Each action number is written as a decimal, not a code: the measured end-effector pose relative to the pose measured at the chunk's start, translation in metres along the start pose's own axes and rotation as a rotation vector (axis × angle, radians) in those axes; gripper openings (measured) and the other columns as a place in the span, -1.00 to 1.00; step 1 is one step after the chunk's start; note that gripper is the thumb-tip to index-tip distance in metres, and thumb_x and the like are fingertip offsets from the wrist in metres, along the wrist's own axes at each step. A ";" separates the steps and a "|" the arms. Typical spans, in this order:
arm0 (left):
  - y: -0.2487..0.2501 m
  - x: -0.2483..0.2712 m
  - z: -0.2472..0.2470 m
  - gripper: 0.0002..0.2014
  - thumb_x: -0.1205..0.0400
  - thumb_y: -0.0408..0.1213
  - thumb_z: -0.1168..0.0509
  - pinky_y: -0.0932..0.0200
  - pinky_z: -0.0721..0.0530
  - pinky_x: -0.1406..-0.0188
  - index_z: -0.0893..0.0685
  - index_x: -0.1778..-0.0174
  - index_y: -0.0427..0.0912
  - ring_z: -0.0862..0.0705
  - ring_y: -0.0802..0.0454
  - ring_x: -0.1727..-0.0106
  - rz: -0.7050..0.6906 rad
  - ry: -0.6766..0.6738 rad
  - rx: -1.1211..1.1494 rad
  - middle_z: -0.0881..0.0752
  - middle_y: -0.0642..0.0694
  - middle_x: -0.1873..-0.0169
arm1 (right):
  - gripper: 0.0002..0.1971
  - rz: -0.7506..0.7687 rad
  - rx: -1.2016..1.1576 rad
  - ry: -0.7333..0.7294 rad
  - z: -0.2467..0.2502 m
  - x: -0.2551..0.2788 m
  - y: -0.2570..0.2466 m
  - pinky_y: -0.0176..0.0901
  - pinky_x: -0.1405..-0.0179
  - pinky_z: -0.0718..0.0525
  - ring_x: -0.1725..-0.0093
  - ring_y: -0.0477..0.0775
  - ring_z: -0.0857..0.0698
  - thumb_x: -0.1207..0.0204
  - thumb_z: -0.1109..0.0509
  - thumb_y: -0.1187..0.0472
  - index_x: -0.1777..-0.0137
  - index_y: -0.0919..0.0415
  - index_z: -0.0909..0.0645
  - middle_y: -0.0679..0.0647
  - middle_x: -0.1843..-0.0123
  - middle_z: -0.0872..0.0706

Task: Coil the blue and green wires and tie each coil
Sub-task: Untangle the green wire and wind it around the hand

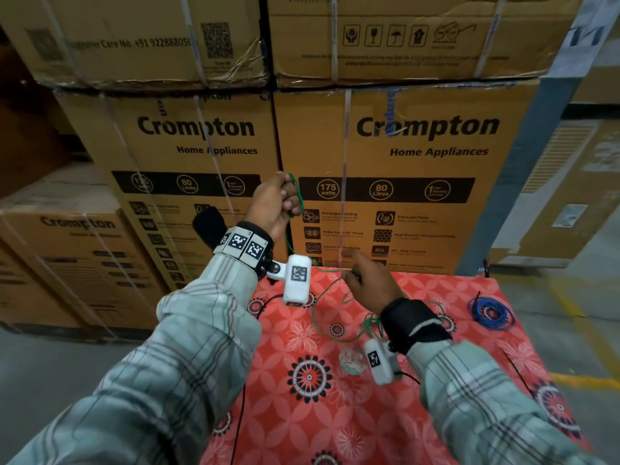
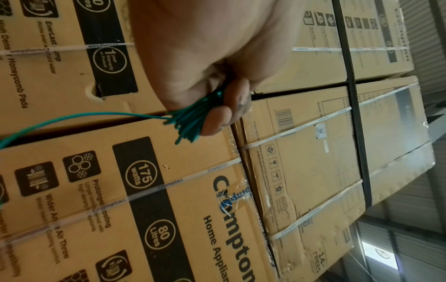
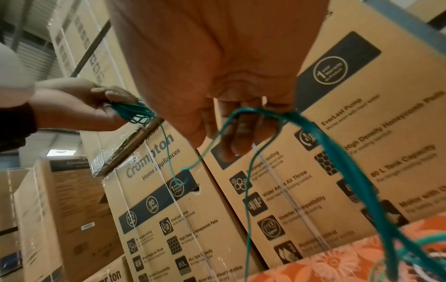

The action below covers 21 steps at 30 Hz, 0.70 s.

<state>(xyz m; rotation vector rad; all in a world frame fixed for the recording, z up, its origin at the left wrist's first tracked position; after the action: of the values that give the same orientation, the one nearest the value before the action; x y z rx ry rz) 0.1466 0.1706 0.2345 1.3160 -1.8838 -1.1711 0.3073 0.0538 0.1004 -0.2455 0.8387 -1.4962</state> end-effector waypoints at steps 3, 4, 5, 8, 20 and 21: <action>-0.001 0.009 -0.008 -0.72 -0.77 -0.24 0.03 0.29 -0.27 0.63 -0.43 0.25 -0.08 -0.24 0.20 0.71 0.068 -0.107 -0.023 -0.26 0.13 0.69 | -0.54 -0.057 0.068 0.038 0.001 -0.018 -0.010 -0.04 -0.29 -0.54 -0.34 0.14 -0.57 -0.58 -0.34 0.12 -0.46 0.18 -0.43 0.14 -0.36 -0.60; -0.003 0.012 -0.011 -0.71 -0.77 -0.23 0.03 0.29 -0.27 0.64 -0.44 0.26 -0.08 -0.24 0.21 0.72 0.090 -0.144 -0.027 -0.26 0.13 0.69 | -0.47 -0.082 0.037 0.045 0.000 -0.025 -0.013 -0.02 -0.42 -0.47 -0.45 0.16 -0.48 -0.57 -0.35 0.12 -0.52 0.20 -0.37 0.16 -0.47 -0.51; -0.004 0.015 -0.015 -0.70 -0.78 -0.23 0.03 0.30 -0.26 0.65 -0.44 0.26 -0.07 -0.24 0.22 0.72 0.108 -0.179 -0.022 -0.26 0.13 0.70 | -0.39 -0.092 -0.036 0.051 0.000 -0.030 -0.020 -0.02 -0.51 -0.38 -0.54 0.14 -0.38 -0.56 -0.37 0.14 -0.59 0.20 -0.28 0.15 -0.56 -0.42; -0.007 0.021 -0.028 -0.71 -0.77 -0.22 0.05 0.31 -0.26 0.67 -0.43 0.25 -0.07 -0.22 0.23 0.74 0.162 -0.261 0.038 -0.26 0.13 0.70 | -0.24 -0.051 -0.360 0.073 -0.001 -0.045 -0.038 -0.23 -0.54 -0.27 -0.57 -0.07 -0.27 -0.52 -0.43 0.20 -0.65 0.15 -0.11 0.00 -0.60 -0.33; 0.026 -0.007 0.008 -0.74 -0.77 -0.22 0.02 0.24 -0.36 0.57 -0.43 0.23 -0.09 -0.29 0.15 0.63 -0.070 -0.023 0.081 -0.32 0.09 0.63 | -0.92 -0.131 -0.397 0.167 -0.055 0.021 -0.009 -0.12 0.44 -0.32 0.49 -0.04 -0.37 -0.70 -0.16 0.19 0.03 0.01 -0.37 -0.03 0.43 -0.45; 0.019 -0.008 0.012 -0.74 -0.77 -0.23 0.03 0.23 -0.35 0.56 -0.42 0.23 -0.09 -0.29 0.15 0.62 -0.054 0.002 0.034 -0.32 0.10 0.63 | -0.94 -0.038 -0.304 0.143 -0.048 0.022 -0.015 -0.11 0.45 -0.30 0.48 -0.06 -0.39 -0.70 -0.16 0.19 0.03 0.06 -0.38 -0.04 0.42 -0.46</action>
<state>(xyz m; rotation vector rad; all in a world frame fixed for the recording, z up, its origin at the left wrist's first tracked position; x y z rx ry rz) 0.1314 0.1847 0.2461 1.3935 -1.8859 -1.1685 0.2631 0.0486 0.0682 -0.3846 1.1841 -1.4303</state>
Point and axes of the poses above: each hand's wrist, its own x-axis away from the middle knuckle, its own z-axis out of the back of the hand, y = z × x, the point moved 2 cm from there along -x, towards the middle knuckle
